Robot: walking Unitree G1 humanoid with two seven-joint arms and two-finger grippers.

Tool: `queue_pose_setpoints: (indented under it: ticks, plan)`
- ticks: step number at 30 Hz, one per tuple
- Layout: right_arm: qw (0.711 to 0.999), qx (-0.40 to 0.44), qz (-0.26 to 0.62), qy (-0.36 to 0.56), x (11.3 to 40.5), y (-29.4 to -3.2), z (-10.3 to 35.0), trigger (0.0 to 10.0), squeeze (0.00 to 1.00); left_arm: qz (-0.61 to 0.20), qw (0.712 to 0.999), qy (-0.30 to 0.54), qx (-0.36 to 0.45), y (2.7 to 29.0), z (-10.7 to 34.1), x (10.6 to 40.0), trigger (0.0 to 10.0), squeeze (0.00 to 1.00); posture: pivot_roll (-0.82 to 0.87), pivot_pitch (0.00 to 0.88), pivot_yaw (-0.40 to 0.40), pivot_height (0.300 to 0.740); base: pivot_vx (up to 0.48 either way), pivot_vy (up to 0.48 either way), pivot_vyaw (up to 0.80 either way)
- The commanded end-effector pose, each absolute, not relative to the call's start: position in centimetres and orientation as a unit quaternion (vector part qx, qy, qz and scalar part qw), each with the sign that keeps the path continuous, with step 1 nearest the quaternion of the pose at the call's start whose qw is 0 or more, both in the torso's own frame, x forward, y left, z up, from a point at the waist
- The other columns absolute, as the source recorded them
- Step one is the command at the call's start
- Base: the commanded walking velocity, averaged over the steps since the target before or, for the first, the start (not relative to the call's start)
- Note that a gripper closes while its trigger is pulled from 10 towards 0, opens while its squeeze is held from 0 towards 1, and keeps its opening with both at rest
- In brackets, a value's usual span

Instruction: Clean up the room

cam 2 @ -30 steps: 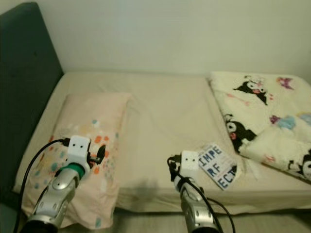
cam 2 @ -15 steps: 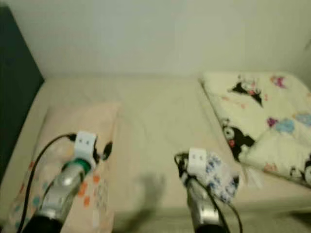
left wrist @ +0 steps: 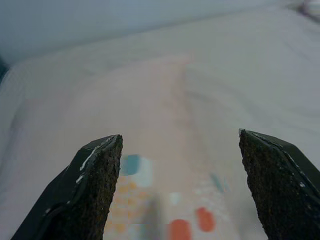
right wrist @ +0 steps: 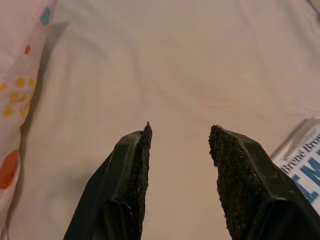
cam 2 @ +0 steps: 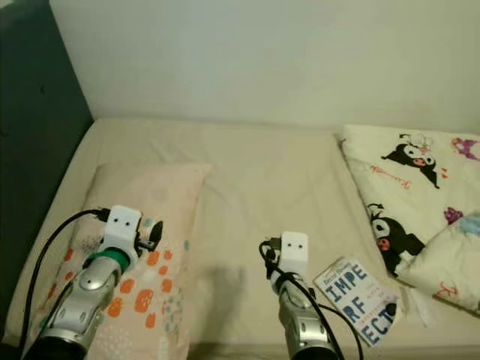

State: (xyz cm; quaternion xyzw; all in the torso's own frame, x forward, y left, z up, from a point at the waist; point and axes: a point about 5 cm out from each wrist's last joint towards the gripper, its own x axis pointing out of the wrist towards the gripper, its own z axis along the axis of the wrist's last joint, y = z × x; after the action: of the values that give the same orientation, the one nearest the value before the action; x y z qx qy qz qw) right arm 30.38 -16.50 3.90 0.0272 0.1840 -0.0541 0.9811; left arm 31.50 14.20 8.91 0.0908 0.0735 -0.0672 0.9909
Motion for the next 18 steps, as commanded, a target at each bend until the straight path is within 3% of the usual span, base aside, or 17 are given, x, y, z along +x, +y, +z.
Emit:
queue_pose_setpoints:
  ticks: [1,18]
  plan:
    - [0.977,0.031,-0.066,0.199,29.83,-17.1,3.11,10.0,0.0,-0.07,0.989,0.09,0.09,14.17,7.99,31.11,10.0,0.0,0.06,0.012,0.027,0.74,0.0,-0.345,0.0]
    - [0.978,0.029,-0.07,0.196,29.9,-17.35,3.26,10.0,0.0,-0.072,0.989,0.095,0.091,14.05,7.78,31.12,10.0,0.0,0.06,0.012,0.028,0.74,0.0,-0.354,0.0]
